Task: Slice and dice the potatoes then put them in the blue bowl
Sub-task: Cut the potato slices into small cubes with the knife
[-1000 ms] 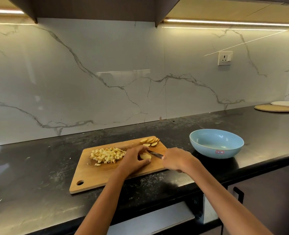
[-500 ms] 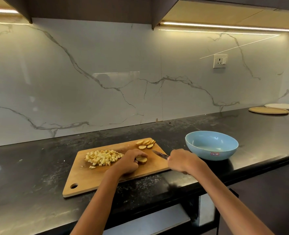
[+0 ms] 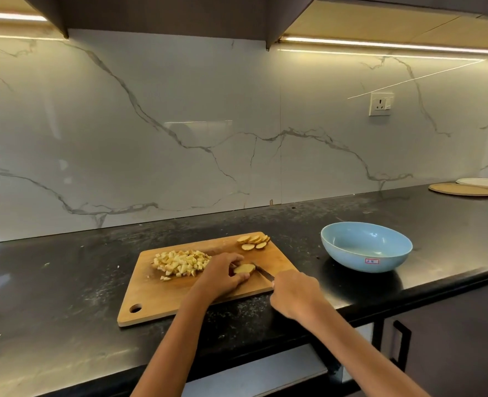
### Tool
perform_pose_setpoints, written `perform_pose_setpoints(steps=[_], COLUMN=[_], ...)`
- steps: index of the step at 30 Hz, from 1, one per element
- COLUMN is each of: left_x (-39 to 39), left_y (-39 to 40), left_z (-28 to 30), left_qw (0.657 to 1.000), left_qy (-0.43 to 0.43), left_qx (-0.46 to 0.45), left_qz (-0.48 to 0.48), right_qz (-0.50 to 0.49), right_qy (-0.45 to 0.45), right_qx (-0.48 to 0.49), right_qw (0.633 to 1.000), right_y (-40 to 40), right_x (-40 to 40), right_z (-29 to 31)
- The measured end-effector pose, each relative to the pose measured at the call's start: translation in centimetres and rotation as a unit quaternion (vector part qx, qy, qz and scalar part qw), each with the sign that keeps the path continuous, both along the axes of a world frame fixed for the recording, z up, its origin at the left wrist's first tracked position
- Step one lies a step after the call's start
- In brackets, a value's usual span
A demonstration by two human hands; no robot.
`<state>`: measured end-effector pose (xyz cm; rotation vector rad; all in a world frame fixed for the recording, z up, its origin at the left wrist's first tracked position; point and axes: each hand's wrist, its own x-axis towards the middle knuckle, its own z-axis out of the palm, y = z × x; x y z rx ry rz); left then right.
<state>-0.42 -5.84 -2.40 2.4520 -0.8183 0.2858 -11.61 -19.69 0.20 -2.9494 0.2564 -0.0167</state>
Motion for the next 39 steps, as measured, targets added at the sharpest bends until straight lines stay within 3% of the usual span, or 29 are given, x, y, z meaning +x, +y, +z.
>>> perform_pose_setpoints(steps=[8, 26, 39], left_x=[0.0, 0.3, 0.1], left_y=[0.1, 0.2, 0.1], left_z=[-0.1, -0.1, -0.1], left_qw=[0.999, 0.996, 0.995], left_qy=[-0.001, 0.015, 0.027], left_qx=[-0.034, -0.085, -0.095], left_qz=[0.006, 0.003, 0.01], right_qz=[-0.01, 0.012, -0.008], right_qy=[-0.013, 0.079, -0.003], right_qx=[0.026, 0.086, -0.014], right_qw=[1.0, 0.993, 1.0], right_y=[-0.3, 1.2, 1.5], right_x=[0.3, 2.5, 0.4], right_z=[1.0, 1.5, -1.0])
